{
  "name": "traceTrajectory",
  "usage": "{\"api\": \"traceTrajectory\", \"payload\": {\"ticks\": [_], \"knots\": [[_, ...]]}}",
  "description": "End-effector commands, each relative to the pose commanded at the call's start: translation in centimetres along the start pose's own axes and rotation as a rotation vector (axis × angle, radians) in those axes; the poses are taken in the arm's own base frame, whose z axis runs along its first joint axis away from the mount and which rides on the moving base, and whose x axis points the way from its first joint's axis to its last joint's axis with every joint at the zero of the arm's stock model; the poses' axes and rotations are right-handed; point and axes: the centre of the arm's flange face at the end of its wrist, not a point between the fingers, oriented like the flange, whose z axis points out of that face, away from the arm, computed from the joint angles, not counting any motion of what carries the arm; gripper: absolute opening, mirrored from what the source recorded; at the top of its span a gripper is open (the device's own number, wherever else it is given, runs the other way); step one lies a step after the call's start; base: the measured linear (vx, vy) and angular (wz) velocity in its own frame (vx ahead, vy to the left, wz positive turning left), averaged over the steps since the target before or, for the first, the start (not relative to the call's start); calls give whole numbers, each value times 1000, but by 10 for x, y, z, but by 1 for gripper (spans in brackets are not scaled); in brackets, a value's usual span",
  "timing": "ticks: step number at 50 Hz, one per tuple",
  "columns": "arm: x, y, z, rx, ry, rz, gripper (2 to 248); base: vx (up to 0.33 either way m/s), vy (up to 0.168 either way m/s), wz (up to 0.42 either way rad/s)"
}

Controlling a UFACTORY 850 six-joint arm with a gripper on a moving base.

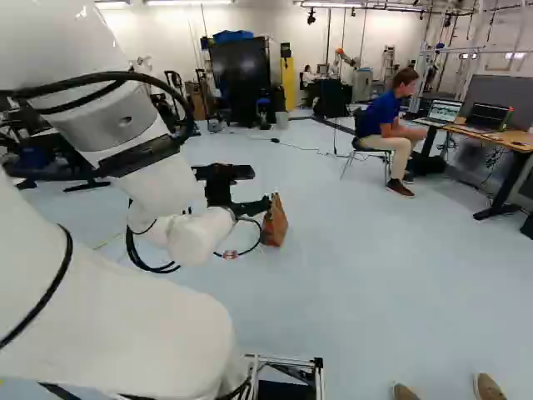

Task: Pick up the grocery bag from the ground

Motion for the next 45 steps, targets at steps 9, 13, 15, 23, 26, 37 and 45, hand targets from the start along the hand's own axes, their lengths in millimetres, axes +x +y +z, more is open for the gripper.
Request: {"api": "traceTrajectory", "payload": {"ticks": [9, 13, 15, 23, 26, 37, 45], "knots": [[0, 0, 0, 0, 0, 0, 247, 0, 0, 0], [0, 0, 0, 0, 0, 0, 247, 0, 0, 0], [0, 0, 0, 0, 0, 0, 247, 0, 0, 0], [0, 0, 0, 0, 0, 0, 247, 0, 0, 0], [0, 0, 0, 0, 0, 0, 247, 0, 0, 0], [0, 0, 0, 0, 0, 0, 247, 0, 0, 0], [0, 0, 0, 0, 0, 0, 247, 0, 0, 0]]}}
